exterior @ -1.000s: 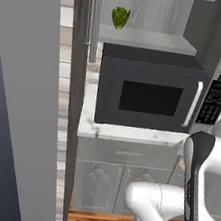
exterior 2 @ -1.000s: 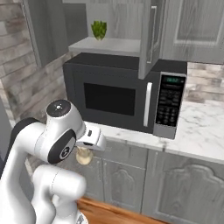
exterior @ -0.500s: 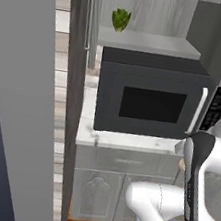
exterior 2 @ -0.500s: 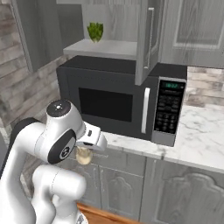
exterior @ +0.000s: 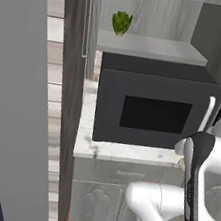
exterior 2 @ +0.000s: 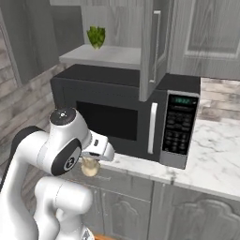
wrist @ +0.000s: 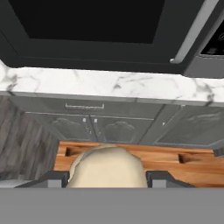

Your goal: Pick the candle and candle from the dining table and place them in the open cabinet. Close the cabinet after placing the objects.

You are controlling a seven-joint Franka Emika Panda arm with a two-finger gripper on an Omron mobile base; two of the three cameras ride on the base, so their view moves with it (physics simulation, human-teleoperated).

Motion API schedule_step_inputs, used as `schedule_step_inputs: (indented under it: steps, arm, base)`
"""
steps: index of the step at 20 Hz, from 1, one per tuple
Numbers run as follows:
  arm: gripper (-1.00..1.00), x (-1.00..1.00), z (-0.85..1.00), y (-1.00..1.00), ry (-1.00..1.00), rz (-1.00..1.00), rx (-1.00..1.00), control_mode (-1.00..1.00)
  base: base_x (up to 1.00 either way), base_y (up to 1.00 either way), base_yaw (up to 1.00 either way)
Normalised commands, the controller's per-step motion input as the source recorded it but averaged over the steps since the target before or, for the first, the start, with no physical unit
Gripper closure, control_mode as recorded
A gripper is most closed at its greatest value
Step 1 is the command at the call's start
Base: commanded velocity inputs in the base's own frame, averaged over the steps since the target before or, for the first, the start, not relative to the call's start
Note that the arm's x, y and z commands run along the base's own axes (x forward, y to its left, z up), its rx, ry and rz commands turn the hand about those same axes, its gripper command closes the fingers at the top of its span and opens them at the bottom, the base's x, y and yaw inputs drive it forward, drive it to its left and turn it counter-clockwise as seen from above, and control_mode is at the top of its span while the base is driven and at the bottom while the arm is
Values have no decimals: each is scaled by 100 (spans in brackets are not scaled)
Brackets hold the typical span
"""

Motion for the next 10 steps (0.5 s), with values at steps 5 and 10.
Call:
schedule_step_inputs:
  steps: [5,10]
  arm:
    - [100,0,0,0,0,0,0,100]
    - [100,0,0,0,0,0,0,100]
  base:
    - [39,0,0]
    - [39,0,0]
